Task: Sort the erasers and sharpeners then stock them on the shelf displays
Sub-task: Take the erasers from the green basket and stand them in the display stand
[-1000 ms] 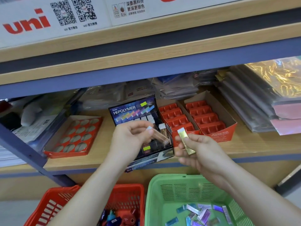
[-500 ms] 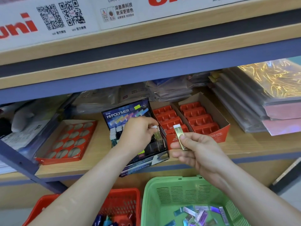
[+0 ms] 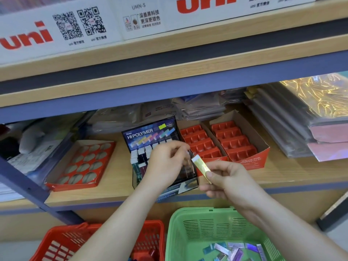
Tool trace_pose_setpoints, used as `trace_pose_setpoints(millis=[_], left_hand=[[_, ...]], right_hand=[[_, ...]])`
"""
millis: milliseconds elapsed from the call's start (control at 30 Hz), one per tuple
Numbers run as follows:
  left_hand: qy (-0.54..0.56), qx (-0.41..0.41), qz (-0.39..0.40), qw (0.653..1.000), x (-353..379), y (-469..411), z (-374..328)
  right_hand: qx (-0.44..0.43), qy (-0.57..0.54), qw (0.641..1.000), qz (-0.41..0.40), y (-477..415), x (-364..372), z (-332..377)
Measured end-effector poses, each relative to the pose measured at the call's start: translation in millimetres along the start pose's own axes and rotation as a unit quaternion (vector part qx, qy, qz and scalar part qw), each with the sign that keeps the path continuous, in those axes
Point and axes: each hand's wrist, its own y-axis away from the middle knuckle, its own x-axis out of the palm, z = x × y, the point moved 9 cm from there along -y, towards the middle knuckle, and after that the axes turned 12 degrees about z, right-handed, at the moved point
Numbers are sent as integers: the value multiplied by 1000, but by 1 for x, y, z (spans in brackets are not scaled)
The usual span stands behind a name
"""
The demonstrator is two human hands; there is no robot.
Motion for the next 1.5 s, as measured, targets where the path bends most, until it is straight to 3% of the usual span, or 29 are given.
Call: trace_pose_setpoints(millis=[67,167,300,400,533,700,867,1233,1500], left_hand=[[111,-25,60,992,9,12,3],[142,-24,90,985,5,25,3],[128,-31,96,987,-9,33,5],[75,-35,50,995,-30,30,0],[0,-32,-68,997,-74,-1,-4],[-161,-6,-20,987,-51,-57,1],[-283,11,24,959,-28,-86,15],[-421,-8,37,906,-8,-109,15],[-269,15,-49,962,-40,-14,-19]], right_hand=[[-6,29,999,14,-1,6,1],[-9,40,999,23,-3,13,-3],[-23,31,999,28,-5,19,-2],[-30,123,992,11,-8,20,0],[-61,378,924,16,-11,23,5],[-59,485,869,78,-16,32,-7],[-57,494,863,90,-20,30,-11],[-45,449,890,65,-22,18,-8],[17,383,923,31,-27,-21,-18]])
